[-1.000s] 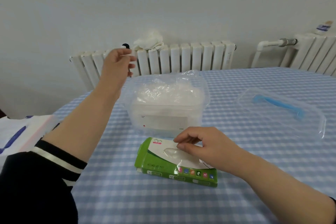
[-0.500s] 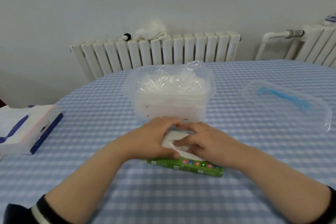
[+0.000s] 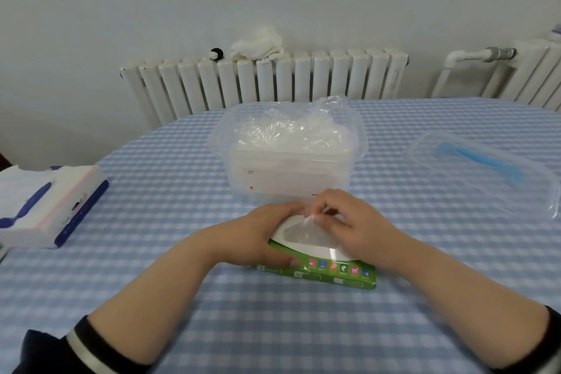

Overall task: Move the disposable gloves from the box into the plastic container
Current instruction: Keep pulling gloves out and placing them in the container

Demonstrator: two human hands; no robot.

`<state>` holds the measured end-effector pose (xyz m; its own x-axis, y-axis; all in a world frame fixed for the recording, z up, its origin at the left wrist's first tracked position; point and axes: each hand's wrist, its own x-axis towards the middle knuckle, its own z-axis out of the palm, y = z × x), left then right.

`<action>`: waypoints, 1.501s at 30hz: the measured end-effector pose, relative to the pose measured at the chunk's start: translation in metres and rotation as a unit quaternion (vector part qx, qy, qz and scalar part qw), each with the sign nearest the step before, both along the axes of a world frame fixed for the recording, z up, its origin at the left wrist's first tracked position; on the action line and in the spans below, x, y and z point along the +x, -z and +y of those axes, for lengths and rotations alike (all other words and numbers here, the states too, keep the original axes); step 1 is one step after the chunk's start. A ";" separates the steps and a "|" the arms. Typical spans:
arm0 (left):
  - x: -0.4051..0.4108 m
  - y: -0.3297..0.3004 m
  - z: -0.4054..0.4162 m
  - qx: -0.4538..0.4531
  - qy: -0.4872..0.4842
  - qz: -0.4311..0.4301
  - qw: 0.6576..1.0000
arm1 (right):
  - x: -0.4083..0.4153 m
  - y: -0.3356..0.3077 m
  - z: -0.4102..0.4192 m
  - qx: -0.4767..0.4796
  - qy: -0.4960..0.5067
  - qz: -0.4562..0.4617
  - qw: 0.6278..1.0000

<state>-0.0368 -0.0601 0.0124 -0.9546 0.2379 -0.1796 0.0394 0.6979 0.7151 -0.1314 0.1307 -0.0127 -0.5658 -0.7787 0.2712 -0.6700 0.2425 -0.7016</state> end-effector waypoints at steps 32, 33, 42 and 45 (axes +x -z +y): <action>-0.126 -0.109 -0.031 -0.077 -0.304 0.189 0.931 | 0.021 -0.054 0.009 -0.203 -0.035 -0.655 0.727; -0.128 -0.105 -0.038 -0.111 -0.311 0.189 0.925 | 0.021 -0.053 0.009 -0.201 -0.039 -0.652 0.730; -0.124 -0.072 -0.061 -0.403 -0.308 0.200 0.838 | 0.020 -0.049 0.009 -0.187 -0.056 -0.635 0.748; -0.122 -0.068 -0.066 -0.480 -0.259 0.197 0.815 | 0.022 -0.048 0.009 -0.185 -0.060 -0.630 0.752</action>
